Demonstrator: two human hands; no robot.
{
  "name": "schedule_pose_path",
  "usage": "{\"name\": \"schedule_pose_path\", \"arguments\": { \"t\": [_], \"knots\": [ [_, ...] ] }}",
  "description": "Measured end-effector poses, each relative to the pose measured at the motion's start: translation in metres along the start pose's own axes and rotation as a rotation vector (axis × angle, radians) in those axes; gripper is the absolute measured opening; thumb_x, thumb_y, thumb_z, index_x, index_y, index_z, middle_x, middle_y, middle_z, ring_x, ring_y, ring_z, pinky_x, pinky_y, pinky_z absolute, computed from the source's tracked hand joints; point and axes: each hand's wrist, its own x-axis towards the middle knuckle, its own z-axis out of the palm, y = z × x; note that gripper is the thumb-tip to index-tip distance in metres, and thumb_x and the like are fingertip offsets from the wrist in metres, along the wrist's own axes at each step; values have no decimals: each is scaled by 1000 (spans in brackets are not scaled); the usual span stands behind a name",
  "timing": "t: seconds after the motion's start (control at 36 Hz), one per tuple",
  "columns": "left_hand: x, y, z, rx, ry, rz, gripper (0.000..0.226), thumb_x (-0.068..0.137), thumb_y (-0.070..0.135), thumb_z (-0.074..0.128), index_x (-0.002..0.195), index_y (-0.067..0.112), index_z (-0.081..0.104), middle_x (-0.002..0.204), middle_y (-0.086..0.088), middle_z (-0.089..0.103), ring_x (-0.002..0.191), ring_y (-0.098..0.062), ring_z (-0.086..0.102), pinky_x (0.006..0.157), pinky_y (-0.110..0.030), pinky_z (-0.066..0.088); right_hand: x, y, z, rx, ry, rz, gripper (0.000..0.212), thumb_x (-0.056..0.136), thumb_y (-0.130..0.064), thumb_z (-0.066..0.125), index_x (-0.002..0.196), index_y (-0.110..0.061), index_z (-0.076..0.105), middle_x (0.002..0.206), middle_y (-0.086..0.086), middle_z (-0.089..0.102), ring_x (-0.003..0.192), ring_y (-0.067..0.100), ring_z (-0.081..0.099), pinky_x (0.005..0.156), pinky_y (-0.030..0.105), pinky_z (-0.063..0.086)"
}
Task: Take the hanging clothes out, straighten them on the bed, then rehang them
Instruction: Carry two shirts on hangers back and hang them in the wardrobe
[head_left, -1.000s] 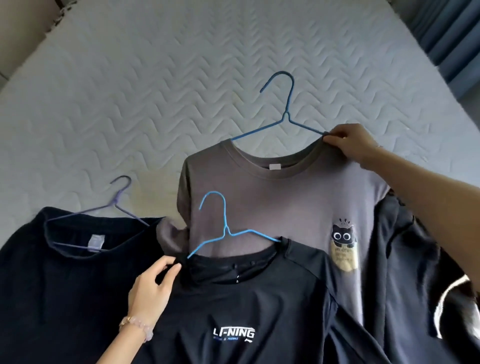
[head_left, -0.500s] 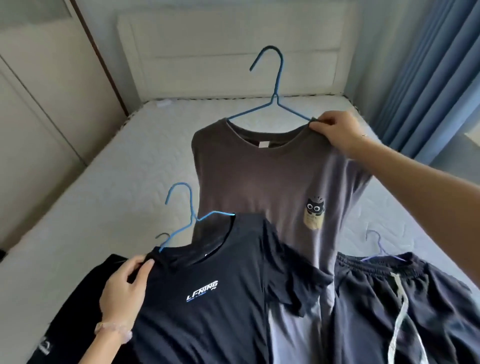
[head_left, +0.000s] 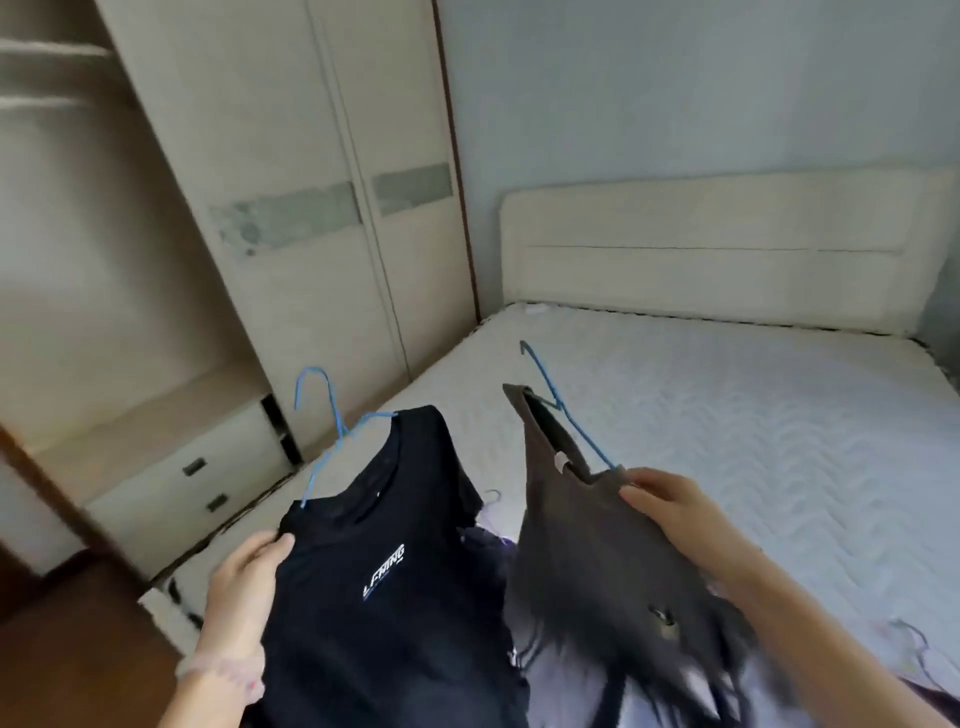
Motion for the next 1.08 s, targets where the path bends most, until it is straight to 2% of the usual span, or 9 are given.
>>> {"name": "schedule_pose_path", "arguments": {
  "t": [0.06,0.17,0.28,0.39,0.47,0.58,0.72,0.86,1.08],
  "knots": [
    [-28,1,-27,-43,116,7,16,90,6,55,78,15,59,80,5,57,89,-16,51,74,-25,39,-15,-3,16,73,-115,12,22,100,-5,53,103,-15,72,93,4,74,78,18,65,64,16,56],
    [-74,-8,-92,-155,339,4,6,86,12,61,84,16,65,113,-7,65,113,-24,56,105,-42,39,-37,-19,53,78,-293,-75,34,97,4,53,88,-21,74,86,-3,79,79,17,65,68,14,55],
    [-118,-4,-157,-165,519,49,5,87,17,62,88,22,63,114,-3,63,112,-25,56,105,-48,40,-55,-45,97,134,-476,-114,30,98,6,50,92,-10,75,81,7,78,62,6,70,57,12,55],
    [-154,3,-218,-112,690,84,19,86,28,62,104,28,64,125,-2,61,117,-28,54,104,-52,40,-67,-94,140,144,-568,-257,27,100,0,51,92,-17,71,69,-13,73,63,-4,68,54,1,49],
    [-175,13,-257,-125,810,119,8,87,23,60,94,25,63,110,0,61,109,-27,56,97,-43,41,-74,-143,173,140,-628,-378,33,100,-3,52,86,-26,70,62,-24,72,68,-7,67,62,1,49],
    [-194,15,-309,-131,888,109,4,81,26,62,81,26,66,108,-7,66,113,-33,57,100,-49,43,-89,-191,224,146,-688,-490,34,100,-8,55,80,-31,72,71,-21,74,87,10,62,92,26,45],
    [-206,10,-355,-173,1020,102,11,82,28,60,93,28,64,115,-4,63,113,-26,55,98,-46,41,-124,-230,303,229,-876,-561,28,96,-14,60,76,-26,75,86,0,71,93,17,62,96,30,44],
    [-197,-8,-407,-204,1060,97,12,88,13,56,93,14,67,99,-10,65,97,-25,59,101,-46,44,-153,-250,387,323,-973,-552,33,99,-2,52,76,-15,72,63,-11,72,63,-3,66,60,1,49],
    [-151,-44,-490,-180,995,70,16,92,9,52,87,12,67,83,-8,67,76,-22,62,73,-33,51,-165,-250,520,257,-1035,-556,31,101,-4,51,82,-16,72,74,-8,73,68,-4,65,67,4,51]
  ]
}}
